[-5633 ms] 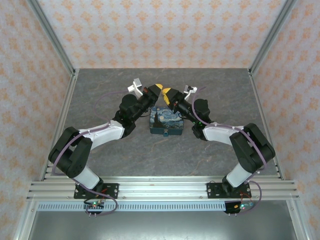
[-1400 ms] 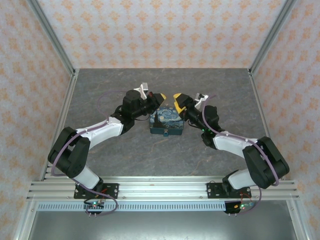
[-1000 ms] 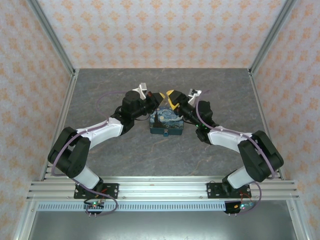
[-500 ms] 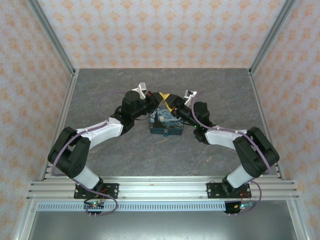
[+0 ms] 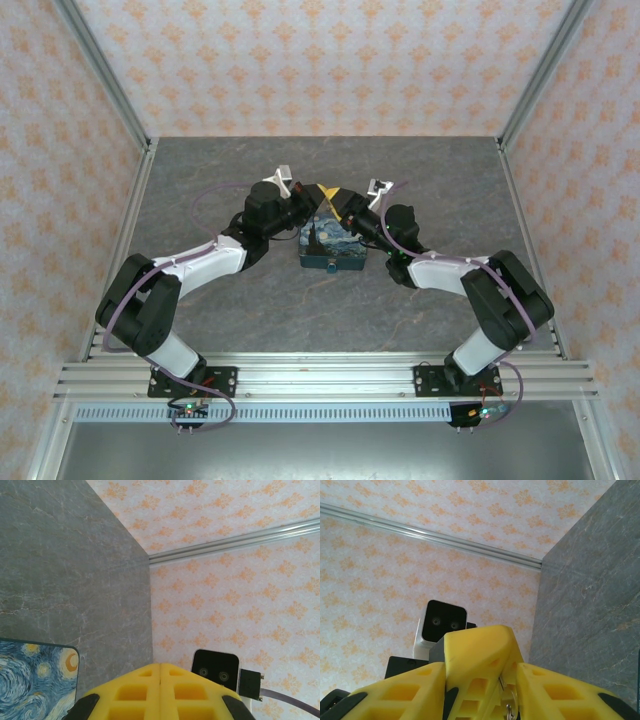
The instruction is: Unlock the padlock with the key
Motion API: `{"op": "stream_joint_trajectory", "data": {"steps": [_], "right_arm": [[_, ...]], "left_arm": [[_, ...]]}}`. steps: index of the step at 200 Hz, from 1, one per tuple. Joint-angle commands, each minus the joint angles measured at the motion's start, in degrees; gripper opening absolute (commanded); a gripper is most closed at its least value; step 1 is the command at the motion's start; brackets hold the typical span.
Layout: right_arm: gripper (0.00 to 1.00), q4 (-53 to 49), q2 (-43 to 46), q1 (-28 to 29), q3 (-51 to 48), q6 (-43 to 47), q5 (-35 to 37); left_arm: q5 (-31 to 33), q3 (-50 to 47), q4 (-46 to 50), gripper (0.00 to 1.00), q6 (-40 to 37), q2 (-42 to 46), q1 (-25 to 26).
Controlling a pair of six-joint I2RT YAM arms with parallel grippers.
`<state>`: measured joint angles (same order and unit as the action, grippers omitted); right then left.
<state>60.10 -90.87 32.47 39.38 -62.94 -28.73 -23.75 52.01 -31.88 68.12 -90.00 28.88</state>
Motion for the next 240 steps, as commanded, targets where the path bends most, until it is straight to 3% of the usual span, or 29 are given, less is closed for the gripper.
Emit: {"op": "stream_joint_trajectory", "data": {"steps": [1, 36, 82, 111, 164, 240], "right_arm": [[0.41, 1.5, -0.6, 0.4, -1.5, 0.5, -1.7], [0.42, 1.6, -0.7, 0.3, -2.3, 0.6, -1.5], [0.35, 2.0, -1.1, 0.3, -3.1, 0.3, -1.2], [0.38, 3.1, -1.7, 0.3, -3.6, -0.7, -0.8], [0.38, 10.2, -4.9, 0.3, -4.6, -5.8, -0.6], [0.31, 11.1, -5.3, 0.3, -5.2, -6.8, -0.6]], "left_arm": [[0.5, 1.0, -2.3, 0.00, 0.6, 1.1, 0.5], [0.6, 1.1, -2.4, 0.00, 0.6, 1.1, 0.5], [1.0, 1.1, -2.5, 0.00, 0.8, 1.1, 0.5], [1.3, 1.0, -2.9, 0.00, 1.0, 1.1, 0.5], [2.1, 0.7, -4.1, 0.00, 1.8, 1.2, 0.5], [4.6, -1.1, -7.1, 0.00, 3.3, 1.2, 0.5]]}}
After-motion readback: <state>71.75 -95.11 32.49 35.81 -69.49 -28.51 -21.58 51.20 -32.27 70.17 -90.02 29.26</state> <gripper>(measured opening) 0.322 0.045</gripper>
